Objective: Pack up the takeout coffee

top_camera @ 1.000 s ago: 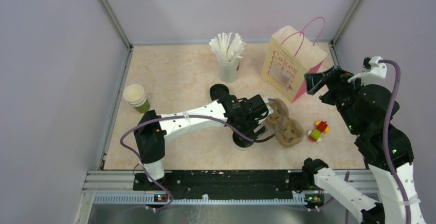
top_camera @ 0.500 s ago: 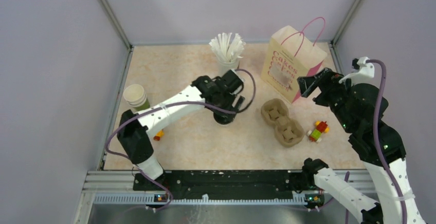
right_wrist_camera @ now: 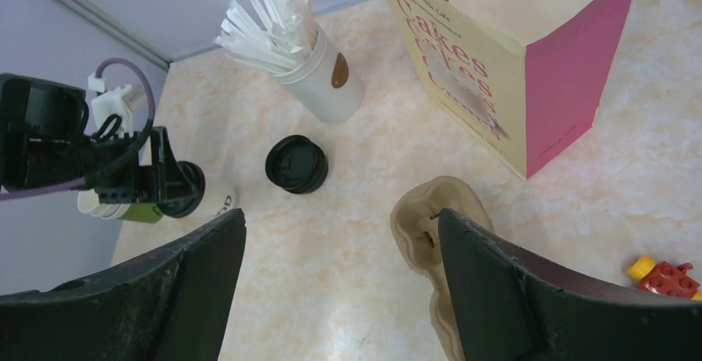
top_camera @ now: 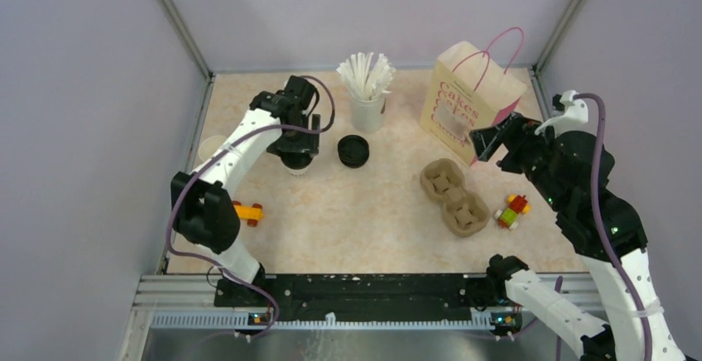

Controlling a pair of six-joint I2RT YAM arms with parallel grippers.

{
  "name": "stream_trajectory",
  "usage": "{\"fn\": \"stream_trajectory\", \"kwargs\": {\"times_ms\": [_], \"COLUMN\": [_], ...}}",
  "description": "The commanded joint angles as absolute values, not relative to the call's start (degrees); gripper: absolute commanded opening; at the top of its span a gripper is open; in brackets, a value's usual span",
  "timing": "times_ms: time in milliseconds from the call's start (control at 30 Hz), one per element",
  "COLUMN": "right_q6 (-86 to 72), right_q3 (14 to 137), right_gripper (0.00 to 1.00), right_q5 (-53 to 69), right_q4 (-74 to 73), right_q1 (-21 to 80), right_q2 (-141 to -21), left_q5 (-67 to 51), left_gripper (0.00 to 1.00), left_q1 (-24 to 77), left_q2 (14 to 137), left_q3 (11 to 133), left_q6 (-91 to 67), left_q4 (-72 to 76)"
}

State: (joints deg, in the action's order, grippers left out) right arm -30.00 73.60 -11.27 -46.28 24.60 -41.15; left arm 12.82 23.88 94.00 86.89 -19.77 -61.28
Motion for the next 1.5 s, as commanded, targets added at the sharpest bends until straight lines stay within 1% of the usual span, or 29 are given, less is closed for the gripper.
{"fn": "stream_trajectory", "kwargs": {"times_ms": [0, 267, 400, 500, 567, 700, 800, 900, 1000, 1067, 1133, 1233, 1333, 1367, 1467], "right_q6": [-28.1, -26.8, -27.3, -28.7, -30.5, -36.1, -43.0, -46.7, -48.6, -49.0, -47.1, -45.4, -46.4, -47.0, -49.5], "right_q3": [76.5, 77.4, 77.5, 78.4, 78.7, 78.1, 77.1, 77.5, 80.4, 84.7, 88.0, 92.3, 96.2, 96.6, 96.8], "right_gripper": [0.85, 0.85, 0.85, 0.85, 0.85, 0.84, 0.82, 0.78, 0.73, 0.68, 0.64, 0.56, 0.52, 0.52, 0.56], "right_q5": [-10.1, -10.1, -9.8, -10.5, -11.5, -12.1, -16.7, -21.7, -26.7, -29.8, -32.5, -35.2, -36.0, -36.5, -39.0], "right_q4": [-47.4, -49.1, -49.4, -50.1, -50.7, -50.9, -52.2, -51.6, -51.2, -53.1, -54.1, -54.8, -56.4, -56.7, -57.4], "right_q1": [24.8, 24.8, 24.8, 24.8, 24.8, 24.8, 24.8, 24.8, 24.8, 24.7, 24.6, 23.5, 22.0, 21.9, 21.0], "right_q2": [-42.3, -42.2, -42.9, -44.2, -45.1, -46.1, -46.6, -48.3, -51.6, -54.9, -58.5, -62.5, -66.0, -67.0, -69.4], "left_q5": [11.6, 8.1, 6.4, 6.1, 6.4, 7.1, 6.4, 1.0, -9.9, -16.3, -19.8, -20.4, -19.6, -19.5, -17.6], "left_gripper": [0.84, 0.85, 0.93, 0.97, 0.99, 0.99, 0.99, 0.99, 0.99, 0.99, 0.99, 0.99, 0.99, 0.99, 0.99], "left_q1": [19.5, 16.2, 16.1, 16.1, 16.1, 16.1, 16.2, 16.2, 17.1, 19.1, 21.8, 24.3, 26.8, 27.5, 28.8], "left_q2": [96.5, 98.8, 98.6, 98.3, 97.6, 96.4, 94.6, 91.3, 85.9, 81.7, 77.3, 71.4, 68.5, 67.5, 65.2], "left_q3": [88.9, 88.4, 89.3, 92.1, 94.3, 97.8, 100.3, 102.6, 102.3, 99.9, 96.0, 90.0, 87.9, 87.2, 85.3], "left_q6": [-18.3, -18.3, -18.6, -18.8, -18.5, -18.2, -19.3, -19.3, -20.0, -20.6, -21.3, -21.6, -21.3, -21.2, -21.0], "left_q4": [-59.1, -57.8, -58.8, -61.4, -63.0, -66.4, -68.4, -69.6, -68.5, -67.7, -66.6, -65.1, -67.0, -67.2, -67.3]}}
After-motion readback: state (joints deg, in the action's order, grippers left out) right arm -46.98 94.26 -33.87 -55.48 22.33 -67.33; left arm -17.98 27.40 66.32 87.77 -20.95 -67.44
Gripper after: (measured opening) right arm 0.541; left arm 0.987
